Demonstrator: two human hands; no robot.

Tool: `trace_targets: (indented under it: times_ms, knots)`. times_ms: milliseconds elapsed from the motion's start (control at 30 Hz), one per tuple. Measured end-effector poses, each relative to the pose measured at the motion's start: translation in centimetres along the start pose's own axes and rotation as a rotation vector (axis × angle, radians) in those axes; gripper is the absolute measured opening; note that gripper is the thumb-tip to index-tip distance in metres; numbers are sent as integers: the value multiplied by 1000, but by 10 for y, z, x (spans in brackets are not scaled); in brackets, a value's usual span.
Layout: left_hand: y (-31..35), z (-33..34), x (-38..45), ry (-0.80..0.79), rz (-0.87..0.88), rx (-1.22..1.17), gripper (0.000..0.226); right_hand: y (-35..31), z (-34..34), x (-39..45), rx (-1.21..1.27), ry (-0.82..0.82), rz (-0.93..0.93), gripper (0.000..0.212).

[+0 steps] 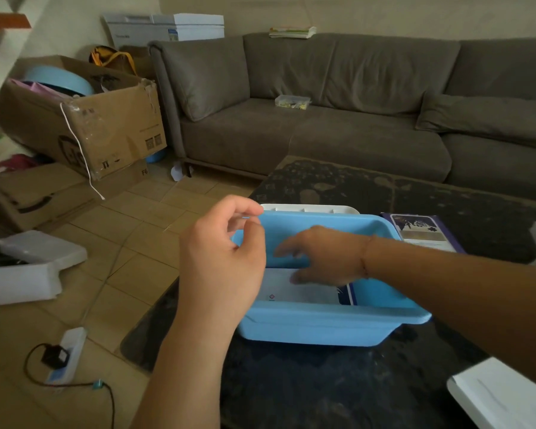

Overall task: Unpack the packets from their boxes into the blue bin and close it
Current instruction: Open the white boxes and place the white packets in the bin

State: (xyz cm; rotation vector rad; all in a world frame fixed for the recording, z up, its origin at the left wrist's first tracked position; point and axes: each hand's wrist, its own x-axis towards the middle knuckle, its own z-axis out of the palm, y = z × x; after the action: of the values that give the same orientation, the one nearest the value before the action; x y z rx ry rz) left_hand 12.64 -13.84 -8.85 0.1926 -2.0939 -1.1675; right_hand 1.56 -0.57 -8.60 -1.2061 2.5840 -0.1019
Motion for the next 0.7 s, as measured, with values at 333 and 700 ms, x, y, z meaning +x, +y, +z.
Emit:
trace_targets:
  times_ms: [333,700]
  knots:
    - [53,21,-52,-484,291,-221,8,19,50,-235,314,1018,312,16]
    - [42,97,-149,-1217,530,242,22,28,144,-288,-27,372,530,71]
